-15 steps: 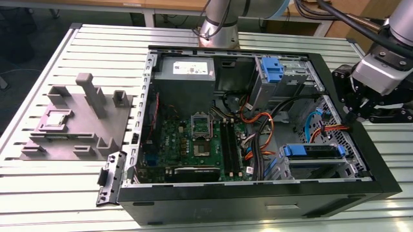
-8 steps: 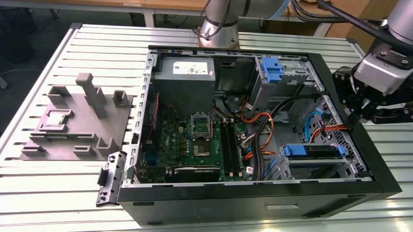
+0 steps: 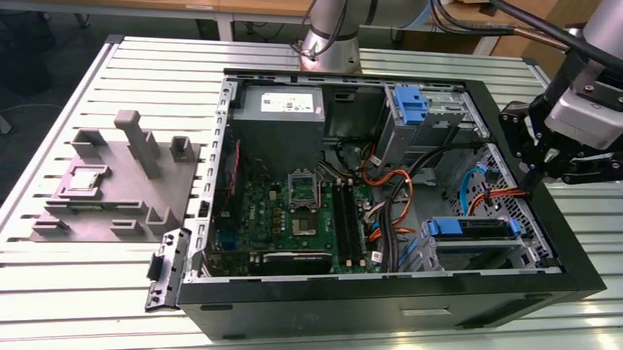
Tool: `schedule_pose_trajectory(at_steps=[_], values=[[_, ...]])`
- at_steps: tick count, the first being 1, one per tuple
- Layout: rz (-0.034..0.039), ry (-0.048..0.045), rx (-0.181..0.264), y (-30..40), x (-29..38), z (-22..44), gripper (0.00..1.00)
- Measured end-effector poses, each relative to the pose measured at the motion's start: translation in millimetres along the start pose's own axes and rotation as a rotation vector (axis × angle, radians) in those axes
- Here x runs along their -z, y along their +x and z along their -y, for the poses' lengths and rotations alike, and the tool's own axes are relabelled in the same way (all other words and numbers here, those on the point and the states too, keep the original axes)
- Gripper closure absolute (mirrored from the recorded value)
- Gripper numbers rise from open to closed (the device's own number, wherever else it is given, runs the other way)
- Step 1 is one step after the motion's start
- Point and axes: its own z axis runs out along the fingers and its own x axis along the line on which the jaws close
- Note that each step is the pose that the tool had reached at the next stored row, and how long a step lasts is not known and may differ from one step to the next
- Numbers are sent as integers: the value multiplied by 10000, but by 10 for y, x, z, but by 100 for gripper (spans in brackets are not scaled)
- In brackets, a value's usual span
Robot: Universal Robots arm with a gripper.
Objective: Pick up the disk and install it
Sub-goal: 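Insert the first disk wire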
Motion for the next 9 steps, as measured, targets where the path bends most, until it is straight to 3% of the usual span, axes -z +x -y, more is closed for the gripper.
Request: schedule_pose_trajectory(at_steps=[2, 3, 7, 9], values=[[-10, 59, 258, 0, -1, 0, 90], [-5, 186, 965, 0, -7, 0, 90], [-16, 222, 1526, -2, -17, -1, 90], [-87, 163, 1755, -2, -21, -2, 89]])
